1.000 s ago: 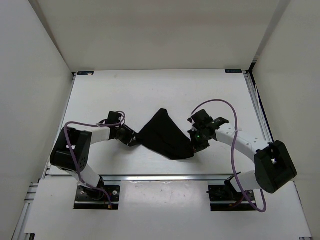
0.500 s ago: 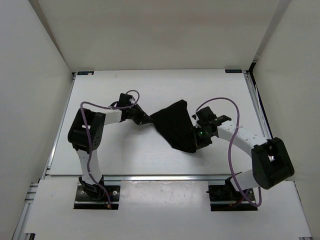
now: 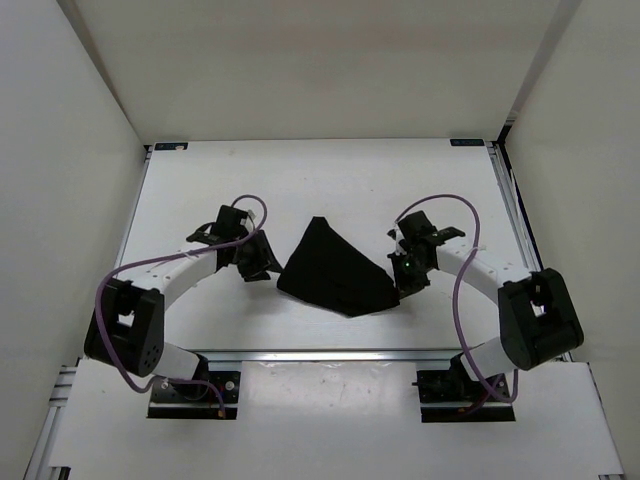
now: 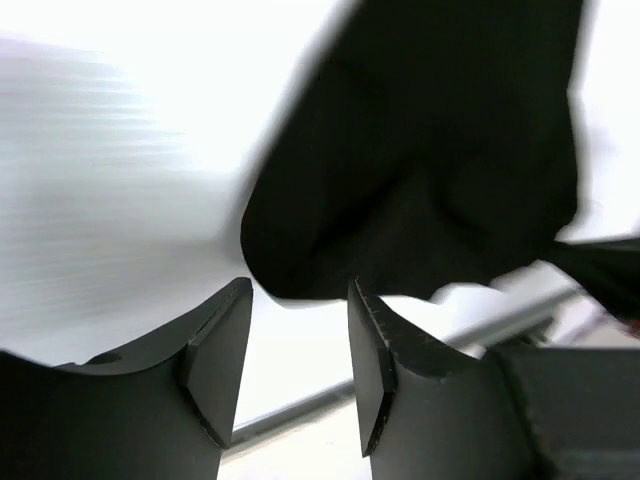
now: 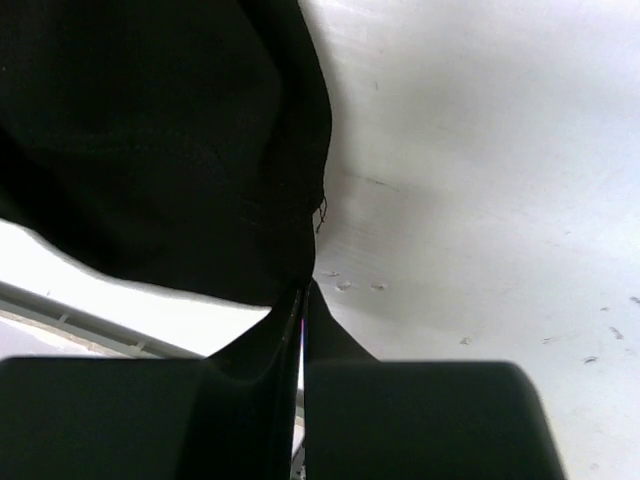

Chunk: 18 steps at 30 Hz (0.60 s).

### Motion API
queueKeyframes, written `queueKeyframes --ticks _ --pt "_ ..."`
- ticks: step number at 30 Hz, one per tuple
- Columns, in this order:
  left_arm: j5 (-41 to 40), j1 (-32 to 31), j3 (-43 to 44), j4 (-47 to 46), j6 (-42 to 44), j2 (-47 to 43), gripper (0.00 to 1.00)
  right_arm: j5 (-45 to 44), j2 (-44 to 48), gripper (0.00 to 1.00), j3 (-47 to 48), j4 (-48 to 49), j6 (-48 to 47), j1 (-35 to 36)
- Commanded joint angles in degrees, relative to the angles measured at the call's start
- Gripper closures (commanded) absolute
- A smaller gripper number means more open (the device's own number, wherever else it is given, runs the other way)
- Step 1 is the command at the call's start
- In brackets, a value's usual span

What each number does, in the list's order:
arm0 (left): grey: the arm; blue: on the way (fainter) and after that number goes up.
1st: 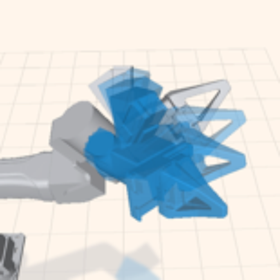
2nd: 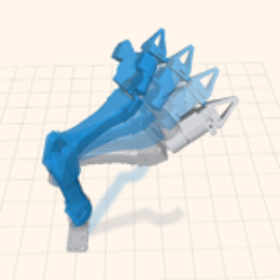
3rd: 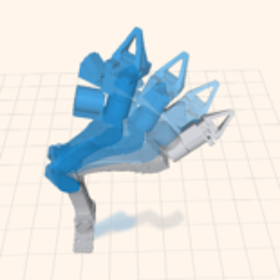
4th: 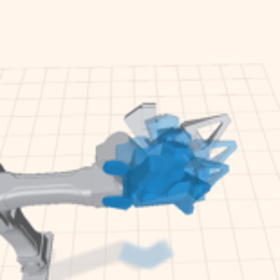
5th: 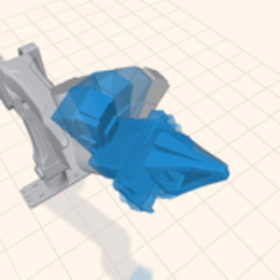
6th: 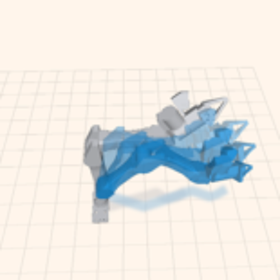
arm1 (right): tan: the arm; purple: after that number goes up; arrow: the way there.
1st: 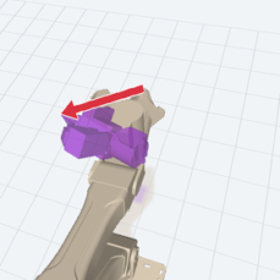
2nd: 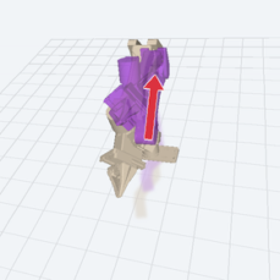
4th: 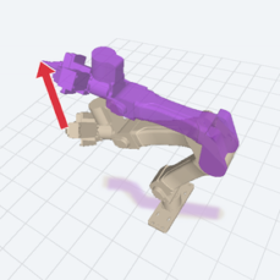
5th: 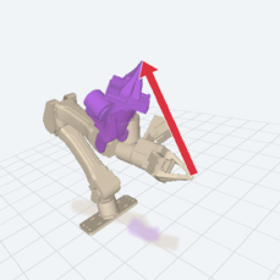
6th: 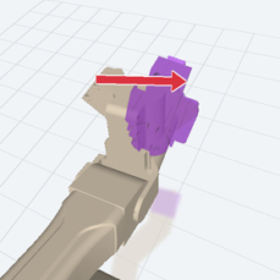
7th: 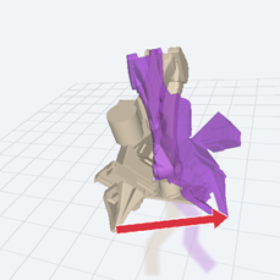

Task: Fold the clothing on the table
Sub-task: Flatten the skirt out

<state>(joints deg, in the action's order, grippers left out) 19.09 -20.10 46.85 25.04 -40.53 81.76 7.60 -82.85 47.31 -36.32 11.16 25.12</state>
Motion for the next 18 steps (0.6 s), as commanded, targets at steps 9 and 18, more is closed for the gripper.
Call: queueKeyframes --ticks 9,18 --pt "-5.7 0.2 4.6 4.2 4.1 0.4 0.47 -3.3 -8.6 1.0 26.1 -8.9 -2.7 5.2" --pt "-4.6 -2.9 19.9 1.6 4.8 17.3 0.51 -4.9 -10.8 1.0 22.8 -8.6 -1.0 1.5"
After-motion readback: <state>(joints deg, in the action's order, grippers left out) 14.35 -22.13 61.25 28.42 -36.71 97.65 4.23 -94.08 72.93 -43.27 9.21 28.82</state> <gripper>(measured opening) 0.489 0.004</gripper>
